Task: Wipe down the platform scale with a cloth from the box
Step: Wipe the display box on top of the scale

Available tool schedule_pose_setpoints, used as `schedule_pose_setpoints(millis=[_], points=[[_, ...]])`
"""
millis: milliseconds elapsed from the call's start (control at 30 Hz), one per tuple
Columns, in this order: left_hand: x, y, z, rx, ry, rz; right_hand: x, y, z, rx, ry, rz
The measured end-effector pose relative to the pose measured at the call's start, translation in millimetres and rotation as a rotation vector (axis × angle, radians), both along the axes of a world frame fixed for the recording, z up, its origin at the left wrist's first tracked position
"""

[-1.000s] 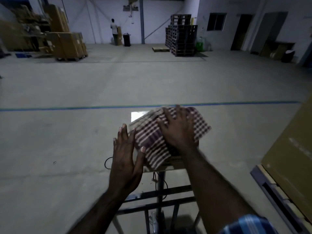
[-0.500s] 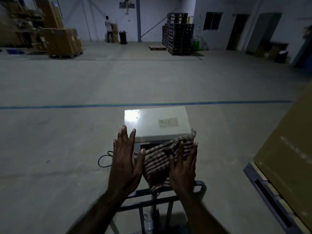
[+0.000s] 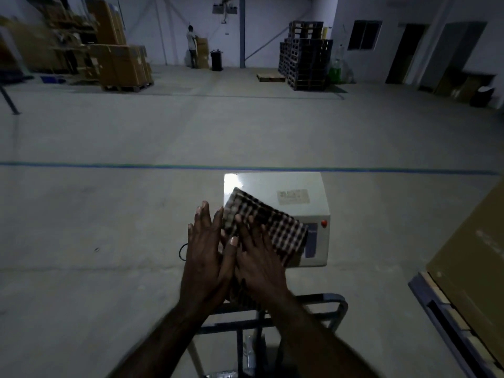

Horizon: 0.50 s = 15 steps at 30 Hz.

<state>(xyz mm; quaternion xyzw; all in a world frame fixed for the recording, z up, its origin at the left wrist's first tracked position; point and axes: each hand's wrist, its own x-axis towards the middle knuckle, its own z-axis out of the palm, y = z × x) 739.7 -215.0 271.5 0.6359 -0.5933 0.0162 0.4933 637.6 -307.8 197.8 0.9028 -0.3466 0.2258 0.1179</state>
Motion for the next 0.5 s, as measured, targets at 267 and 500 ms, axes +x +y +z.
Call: schedule_pose_setpoints(millis=[267, 500], points=[[6, -5, 0, 0.026, 0.083, -0.009, 24, -60, 102, 0.069, 0.002, -0.047], [-2, -27, 9, 0.119, 0.232, -0.118, -41, -93, 102, 0.147, -0.183, -0.404]])
